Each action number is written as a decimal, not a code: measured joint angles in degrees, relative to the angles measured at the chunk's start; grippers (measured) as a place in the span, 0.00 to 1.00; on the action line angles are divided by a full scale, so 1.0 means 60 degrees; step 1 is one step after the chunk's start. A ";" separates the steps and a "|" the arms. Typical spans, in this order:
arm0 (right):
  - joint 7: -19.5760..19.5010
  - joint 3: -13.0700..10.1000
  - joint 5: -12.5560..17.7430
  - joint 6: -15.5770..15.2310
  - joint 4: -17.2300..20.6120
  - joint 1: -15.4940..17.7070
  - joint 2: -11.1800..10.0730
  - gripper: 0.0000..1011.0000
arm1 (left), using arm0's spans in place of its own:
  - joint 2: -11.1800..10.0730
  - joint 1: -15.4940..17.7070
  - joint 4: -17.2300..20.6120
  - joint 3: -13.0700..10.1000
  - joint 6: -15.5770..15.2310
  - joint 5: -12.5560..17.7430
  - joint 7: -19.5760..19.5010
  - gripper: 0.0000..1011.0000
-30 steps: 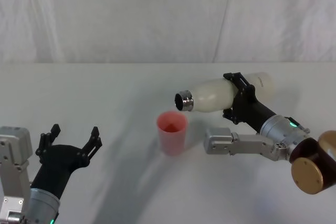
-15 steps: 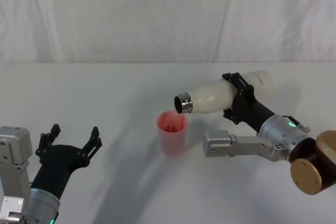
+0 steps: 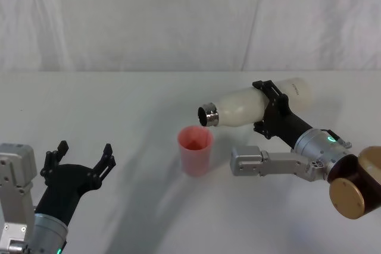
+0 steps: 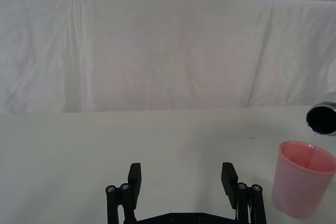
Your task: Grasp the thermos with one hand and pour water into the cup lid.
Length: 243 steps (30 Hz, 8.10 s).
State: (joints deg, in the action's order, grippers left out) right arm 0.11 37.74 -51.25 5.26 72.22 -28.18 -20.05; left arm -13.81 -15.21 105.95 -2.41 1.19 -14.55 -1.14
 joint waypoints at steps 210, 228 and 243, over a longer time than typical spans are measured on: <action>0.1935 -0.5142 1.0068 0.0981 0.1628 0.3550 0.2118 0.94 | 0.0000 0.0000 -0.0001 0.0000 0.0000 0.0000 0.0000 0.99; 0.2053 -0.5017 1.0182 0.1156 0.1115 0.3471 0.2168 0.94 | -0.0001 0.0000 0.0000 0.0000 0.0000 0.0000 0.0001 0.99; 0.2086 -0.4881 1.0126 0.1134 0.0843 0.3227 0.2172 0.94 | 0.0000 0.0000 0.0000 0.0000 0.0000 0.0000 0.0000 0.99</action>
State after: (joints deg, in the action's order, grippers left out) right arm 12.63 8.45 9.51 12.06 77.28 -8.82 -7.01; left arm -13.80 -15.21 105.95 -2.42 1.19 -14.54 -1.14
